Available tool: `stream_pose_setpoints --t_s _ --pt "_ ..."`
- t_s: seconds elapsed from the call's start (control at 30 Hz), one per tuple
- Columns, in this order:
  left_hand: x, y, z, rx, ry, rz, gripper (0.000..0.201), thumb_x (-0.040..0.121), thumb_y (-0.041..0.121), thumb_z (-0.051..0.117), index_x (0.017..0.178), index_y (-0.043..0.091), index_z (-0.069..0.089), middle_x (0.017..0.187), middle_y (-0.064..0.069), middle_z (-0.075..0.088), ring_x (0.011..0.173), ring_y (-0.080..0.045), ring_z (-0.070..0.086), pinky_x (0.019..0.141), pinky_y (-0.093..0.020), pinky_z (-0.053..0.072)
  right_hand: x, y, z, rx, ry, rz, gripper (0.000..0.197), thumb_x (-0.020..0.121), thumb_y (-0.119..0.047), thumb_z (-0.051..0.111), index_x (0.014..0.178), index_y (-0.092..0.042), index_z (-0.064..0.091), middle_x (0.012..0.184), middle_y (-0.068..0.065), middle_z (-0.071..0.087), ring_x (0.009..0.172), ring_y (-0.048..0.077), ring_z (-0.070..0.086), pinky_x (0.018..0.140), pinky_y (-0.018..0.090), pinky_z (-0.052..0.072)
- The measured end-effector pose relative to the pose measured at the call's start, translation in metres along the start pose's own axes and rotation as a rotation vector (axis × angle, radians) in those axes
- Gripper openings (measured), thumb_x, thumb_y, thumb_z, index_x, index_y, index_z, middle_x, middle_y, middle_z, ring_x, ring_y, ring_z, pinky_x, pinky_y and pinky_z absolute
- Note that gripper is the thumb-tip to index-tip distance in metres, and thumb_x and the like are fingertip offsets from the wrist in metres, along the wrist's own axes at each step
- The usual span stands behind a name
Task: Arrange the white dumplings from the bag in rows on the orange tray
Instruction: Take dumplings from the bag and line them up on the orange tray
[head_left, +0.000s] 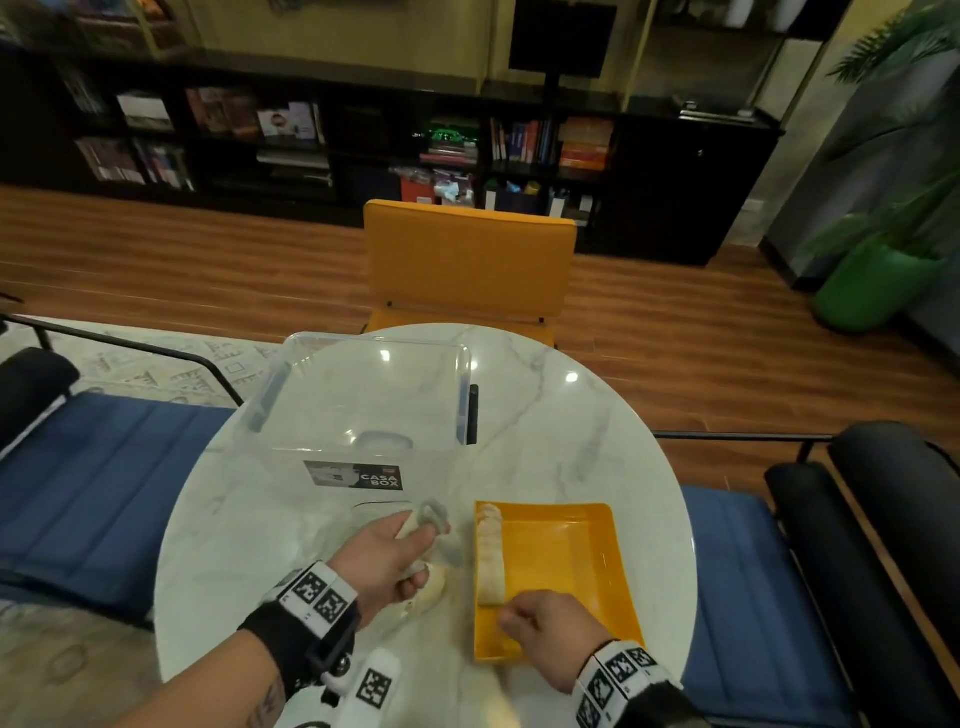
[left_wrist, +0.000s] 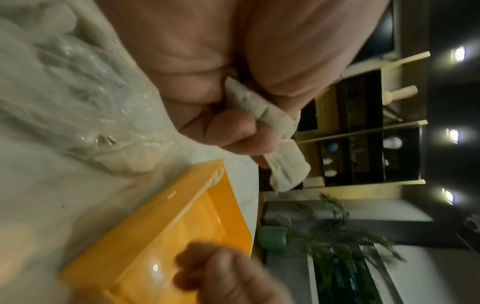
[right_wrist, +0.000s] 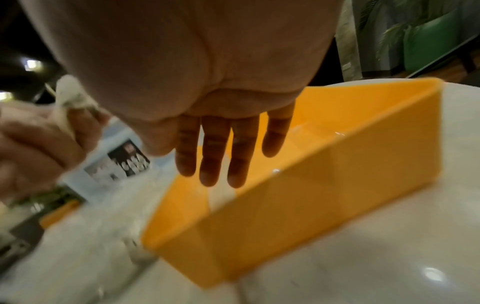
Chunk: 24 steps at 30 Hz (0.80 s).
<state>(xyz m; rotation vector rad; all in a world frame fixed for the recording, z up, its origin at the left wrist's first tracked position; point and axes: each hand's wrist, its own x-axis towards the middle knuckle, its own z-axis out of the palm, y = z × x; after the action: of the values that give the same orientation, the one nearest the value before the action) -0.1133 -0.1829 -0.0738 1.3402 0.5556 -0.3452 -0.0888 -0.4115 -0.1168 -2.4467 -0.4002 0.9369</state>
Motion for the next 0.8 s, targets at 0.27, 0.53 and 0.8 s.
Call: stream_pose_setpoints --t_s 0.27,0.53,0.8 --pt "0.003 0.004 0.048 0.049 -0.036 0.056 0.013 0.1 0.017 0.051 0.097 0.008 0.061 0.062 -0.004 0.055 0.046 -0.014 0.049 0.045 -0.023 0.035 -0.004 -0.047 -0.045 0.436 0.323 -0.179 0.012 0.083 -0.04 0.072 0.087 -0.03 0.066 0.077 -0.009 0.069 0.07 0.002 0.063 0.069 0.025 0.053" --pt "0.004 0.013 0.047 -0.032 -0.028 0.048 0.011 0.102 0.018 0.044 0.1 0.014 0.055 0.077 -0.002 0.054 0.051 -0.011 0.044 0.049 -0.023 0.031 -0.007 -0.047 -0.057 0.931 0.412 -0.099 0.015 0.095 -0.022 0.064 0.089 -0.009 0.058 0.075 0.006 0.069 0.064 0.017 0.064 0.056 0.029 0.047" --pt "0.006 0.011 0.058 -0.021 -0.047 0.158 0.043 0.076 0.045 0.078 0.091 0.012 0.055 0.055 -0.001 0.04 0.044 -0.012 0.028 0.042 -0.021 0.019 -0.005 -0.055 -0.042 0.995 0.331 -0.088 0.012 0.096 -0.017 0.062 0.091 -0.009 0.054 0.071 0.001 0.071 0.064 0.014 0.064 0.057 0.028 0.045"
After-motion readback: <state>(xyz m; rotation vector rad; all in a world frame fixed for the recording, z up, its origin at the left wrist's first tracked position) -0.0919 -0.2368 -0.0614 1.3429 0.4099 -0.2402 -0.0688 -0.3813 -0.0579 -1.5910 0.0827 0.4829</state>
